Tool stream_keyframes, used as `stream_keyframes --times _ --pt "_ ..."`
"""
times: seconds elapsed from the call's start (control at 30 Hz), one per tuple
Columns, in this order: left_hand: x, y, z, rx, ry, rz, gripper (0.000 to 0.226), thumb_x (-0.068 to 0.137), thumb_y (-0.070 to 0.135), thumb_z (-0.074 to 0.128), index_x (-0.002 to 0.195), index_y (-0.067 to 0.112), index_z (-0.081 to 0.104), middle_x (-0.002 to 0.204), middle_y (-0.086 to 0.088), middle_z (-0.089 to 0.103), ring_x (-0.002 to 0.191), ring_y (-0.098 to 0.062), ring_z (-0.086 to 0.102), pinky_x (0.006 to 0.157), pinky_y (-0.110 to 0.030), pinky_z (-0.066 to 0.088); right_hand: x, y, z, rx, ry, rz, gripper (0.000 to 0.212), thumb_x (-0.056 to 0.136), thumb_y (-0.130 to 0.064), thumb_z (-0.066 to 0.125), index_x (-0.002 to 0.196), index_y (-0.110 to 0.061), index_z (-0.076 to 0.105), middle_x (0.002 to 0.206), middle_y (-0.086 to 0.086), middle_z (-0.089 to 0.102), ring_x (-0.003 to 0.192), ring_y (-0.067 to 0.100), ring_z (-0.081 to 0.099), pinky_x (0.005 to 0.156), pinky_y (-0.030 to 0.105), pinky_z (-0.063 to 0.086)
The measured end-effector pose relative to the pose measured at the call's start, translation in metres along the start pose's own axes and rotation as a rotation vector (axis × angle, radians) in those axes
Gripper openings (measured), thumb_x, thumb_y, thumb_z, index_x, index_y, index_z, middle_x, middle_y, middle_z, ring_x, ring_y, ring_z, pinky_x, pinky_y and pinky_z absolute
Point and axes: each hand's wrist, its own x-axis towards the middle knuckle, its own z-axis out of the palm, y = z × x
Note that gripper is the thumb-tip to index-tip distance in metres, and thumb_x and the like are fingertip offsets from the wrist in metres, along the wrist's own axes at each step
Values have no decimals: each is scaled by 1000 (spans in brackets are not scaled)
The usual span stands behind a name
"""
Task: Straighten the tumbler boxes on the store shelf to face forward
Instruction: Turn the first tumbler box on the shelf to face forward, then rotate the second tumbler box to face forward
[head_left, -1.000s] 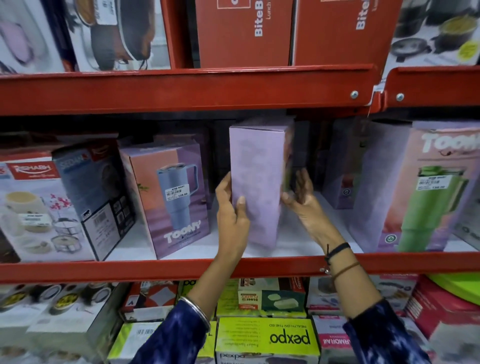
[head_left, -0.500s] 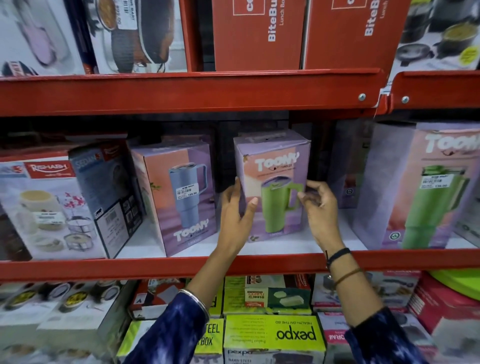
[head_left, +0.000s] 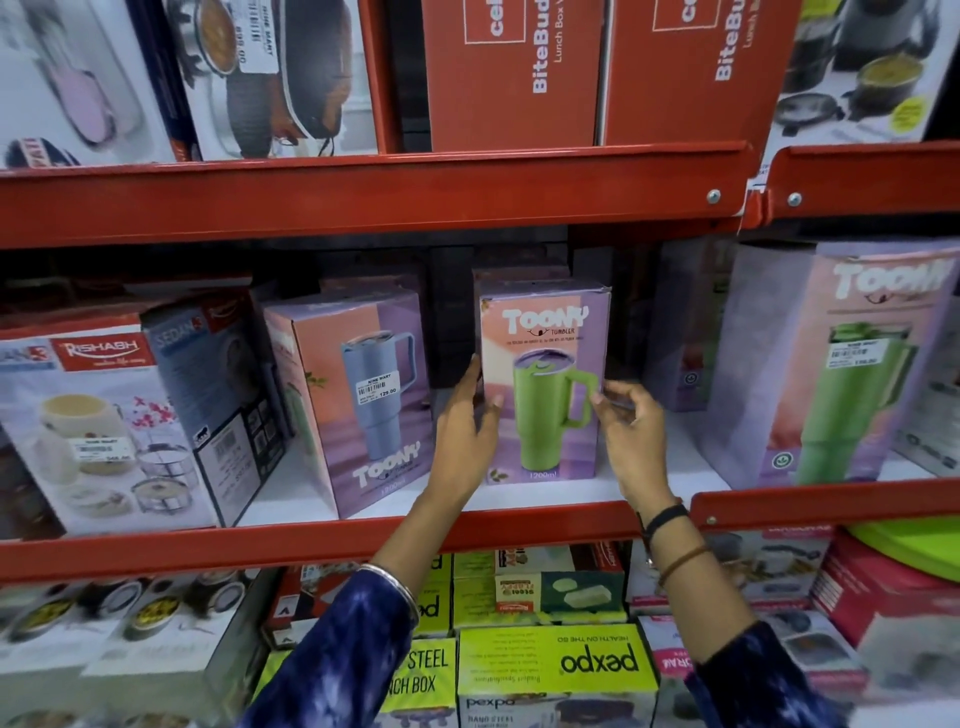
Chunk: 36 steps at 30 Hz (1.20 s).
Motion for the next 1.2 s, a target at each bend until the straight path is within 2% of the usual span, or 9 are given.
stream_keyframes --times 0.1,0.23,0.33,0.47,0.63,0.77,0.87,0.93,1.2 --pt "-13 5 -12 30 46 119 52 97 24 47 145 16 29 149 -1 41 136 -14 38 112 -27 32 -21 -5 9 -208 76 -70 39 86 -27 61 119 -9 50 126 12 48 115 23 48 93 30 38" --pt "-31 15 -43 121 99 376 43 97 16 44 139 12 38 146 -3 43 135 -9 38 112 -18 30 -59 -24 39 -247 87 -313 35 92 -23 51 124 -11 46 131 11 43 121 15 37 99 28 31" --pt "-41 11 -69 175 158 526 39 96 12 43 134 6 42 144 -8 44 136 -11 38 112 -23 31 -83 -37 69 -136 -1 -347 32 93 -18 47 125 -12 46 131 7 46 119 6 36 101 10 25" --pt "-47 -11 -109 219 345 613 34 95 11 43 128 6 46 137 -10 47 133 -5 36 111 -22 28 -110 -46 111 -19 -126 -311 35 94 -15 45 129 -16 44 134 4 46 126 14 41 108 31 34" --pt "-41 -42 -145 197 461 396 38 96 23 37 133 14 43 145 -7 37 137 -8 28 115 -23 19 -136 -51 159 22 -201 -265 48 92 -19 50 137 -18 34 145 1 38 133 13 36 109 31 34" --pt "-23 -64 -158 26 391 148 64 93 57 26 144 19 25 153 3 21 141 -4 18 115 -14 11 -147 -52 192 -91 -199 -297 66 89 -29 55 144 -16 20 155 3 20 142 12 15 112 22 17" --pt "-7 -77 -164 -200 297 -105 57 98 42 30 149 21 14 159 1 16 146 -12 16 118 -28 15 -151 -46 212 -169 -170 -284 71 89 -44 50 145 -15 18 156 8 15 144 18 11 118 43 19" --pt "-2 -79 -166 -238 224 -181 52 102 31 27 150 19 10 160 0 14 146 -14 15 113 -22 15 -154 -43 219 -227 -147 -277 71 88 -47 49 144 -14 19 153 12 18 143 25 17 114 51 24" --pt "4 -82 -170 -262 88 -207 29 101 19 33 128 21 44 127 -4 56 114 -18 54 93 -20 45 -151 -39 218 -253 -51 -314 55 81 -4 58 132 -9 37 131 11 38 117 23 43 97 28 41"
